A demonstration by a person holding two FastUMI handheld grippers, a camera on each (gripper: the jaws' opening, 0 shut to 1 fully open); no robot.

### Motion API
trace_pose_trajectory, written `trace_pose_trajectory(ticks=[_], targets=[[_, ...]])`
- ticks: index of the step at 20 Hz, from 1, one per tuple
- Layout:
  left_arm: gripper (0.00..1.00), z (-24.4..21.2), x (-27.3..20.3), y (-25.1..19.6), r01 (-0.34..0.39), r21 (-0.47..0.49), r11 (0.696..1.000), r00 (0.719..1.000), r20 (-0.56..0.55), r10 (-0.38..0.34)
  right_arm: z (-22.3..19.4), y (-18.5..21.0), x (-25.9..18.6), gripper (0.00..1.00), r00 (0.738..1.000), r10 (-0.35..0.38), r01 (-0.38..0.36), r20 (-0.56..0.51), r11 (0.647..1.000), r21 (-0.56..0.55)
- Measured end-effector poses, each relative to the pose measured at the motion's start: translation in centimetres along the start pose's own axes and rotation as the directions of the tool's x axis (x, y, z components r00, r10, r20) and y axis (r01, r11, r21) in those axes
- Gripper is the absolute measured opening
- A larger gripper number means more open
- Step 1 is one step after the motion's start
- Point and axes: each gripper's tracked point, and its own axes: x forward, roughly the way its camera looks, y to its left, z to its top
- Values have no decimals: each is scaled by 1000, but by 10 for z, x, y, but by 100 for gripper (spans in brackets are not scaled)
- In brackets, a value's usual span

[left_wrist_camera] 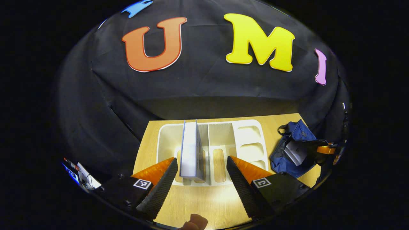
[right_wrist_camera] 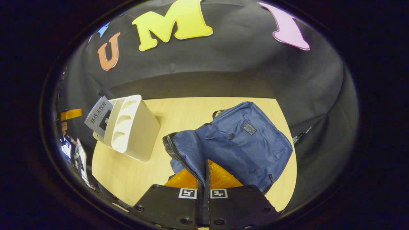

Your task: Open the schoolbag, grab two books from the bookshelf and put them into the schoolbag.

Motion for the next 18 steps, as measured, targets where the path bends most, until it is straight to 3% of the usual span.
trace_pose_trajectory(ticks=[5, 9, 13, 14, 15, 16, 18], targets=[[98, 4, 54, 23, -42, 23, 999, 994, -100, 45, -2, 2, -1, 1, 1000, 14, -14, 5, 1000, 3], [97, -5, 80, 25, 0, -10, 1000, 981, -195, -2, 0, -5, -8, 1, 999, 28, -29, 30, 999, 43], [93, -17, 98, 22, 44, -25, 999, 951, -307, -50, 1, -7, -17, 1, 998, 49, -51, 44, 997, 51], [84, -18, 102, 21, 48, -29, 998, 947, -317, -55, 2, -8, -18, 1, 997, 55, -58, 52, 997, 50], [84, -19, 108, 19, 49, -35, 998, 943, -327, -58, 3, -10, -19, 1, 997, 58, -61, 55, 997, 47], [70, -24, 110, 19, 36, -23, 999, 930, -366, -42, 1, -12, -18, 1, 997, 65, -68, 42, 996, 55], [59, -30, 111, 24, 13, -5, 1000, 907, -422, -14, 1, -13, -19, 1, 997, 64, -66, 39, 997, 46]])
